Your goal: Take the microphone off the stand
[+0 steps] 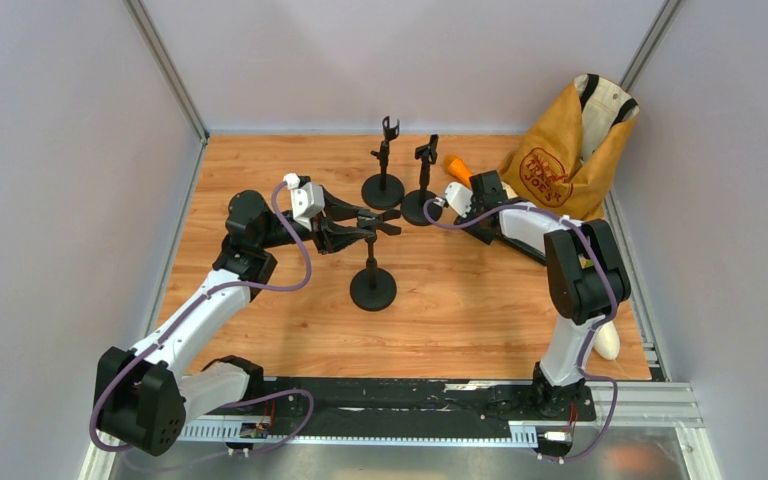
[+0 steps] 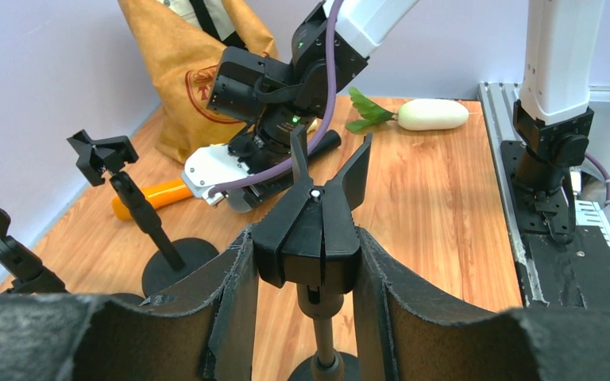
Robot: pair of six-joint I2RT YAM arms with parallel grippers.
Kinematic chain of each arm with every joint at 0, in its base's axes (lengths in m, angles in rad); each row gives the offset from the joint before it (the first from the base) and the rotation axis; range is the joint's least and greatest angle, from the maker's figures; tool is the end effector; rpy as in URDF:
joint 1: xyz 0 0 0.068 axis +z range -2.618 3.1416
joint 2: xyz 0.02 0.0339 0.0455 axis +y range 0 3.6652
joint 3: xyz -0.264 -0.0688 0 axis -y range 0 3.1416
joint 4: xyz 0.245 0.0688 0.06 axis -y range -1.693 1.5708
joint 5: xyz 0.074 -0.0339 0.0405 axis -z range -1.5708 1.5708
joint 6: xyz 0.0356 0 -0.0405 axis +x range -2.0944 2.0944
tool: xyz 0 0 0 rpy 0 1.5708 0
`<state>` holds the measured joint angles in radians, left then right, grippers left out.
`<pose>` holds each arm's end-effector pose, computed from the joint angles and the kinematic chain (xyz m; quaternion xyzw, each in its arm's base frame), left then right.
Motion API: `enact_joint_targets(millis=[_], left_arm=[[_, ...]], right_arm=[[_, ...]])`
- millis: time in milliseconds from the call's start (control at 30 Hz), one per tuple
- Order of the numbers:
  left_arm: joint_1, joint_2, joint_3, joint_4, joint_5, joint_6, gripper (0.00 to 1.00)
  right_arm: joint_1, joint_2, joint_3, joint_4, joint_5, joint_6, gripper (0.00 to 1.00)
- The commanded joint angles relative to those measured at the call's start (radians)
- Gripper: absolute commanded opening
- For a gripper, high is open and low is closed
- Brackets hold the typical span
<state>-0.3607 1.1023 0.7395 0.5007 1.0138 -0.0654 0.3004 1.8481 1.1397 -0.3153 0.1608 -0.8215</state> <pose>0.2168 -0.1141 0.3310 0.4466 0.5140 -0.4510 0.5770 0.3591 0.1053 0.1604 -0.4922 0.8242 -0.1441 0.2403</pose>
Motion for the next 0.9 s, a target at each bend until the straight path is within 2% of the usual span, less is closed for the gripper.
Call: enact_joint_targets(millis=[0, 333, 567, 633, 800, 867], left_arm=[[-0.007, -0.010, -0.012, 0.011, 0.005, 0.024, 0.12], [-0.007, -0.012, -0.014, 0.014, 0.006, 0.022, 0.12], [-0.007, -0.016, -0.013, 0.016, 0.008, 0.021, 0.13], [-0.008, -0.017, -0.014, 0.016, 0.008, 0.021, 0.13], [-0.009, -0.021, -0.012, 0.016, 0.008, 0.021, 0.16], [-0.011, -0.023, -0.011, 0.015, 0.008, 0.021, 0.20]], right_arm=[[0.005, -0.067, 0.052, 0.033, 0.042, -0.012, 0.57], [0.006, -0.242, 0.069, 0.033, 0.052, -0.029, 0.74], [0.007, -0.374, 0.056, 0.033, 0.052, -0.040, 0.89], [0.006, -0.425, 0.049, 0.045, 0.020, -0.014, 0.99], [0.004, -0.591, 0.023, 0.088, -0.176, 0.133, 1.00], [0.005, -0.645, 0.026, 0.098, -0.264, 0.206, 1.00]])
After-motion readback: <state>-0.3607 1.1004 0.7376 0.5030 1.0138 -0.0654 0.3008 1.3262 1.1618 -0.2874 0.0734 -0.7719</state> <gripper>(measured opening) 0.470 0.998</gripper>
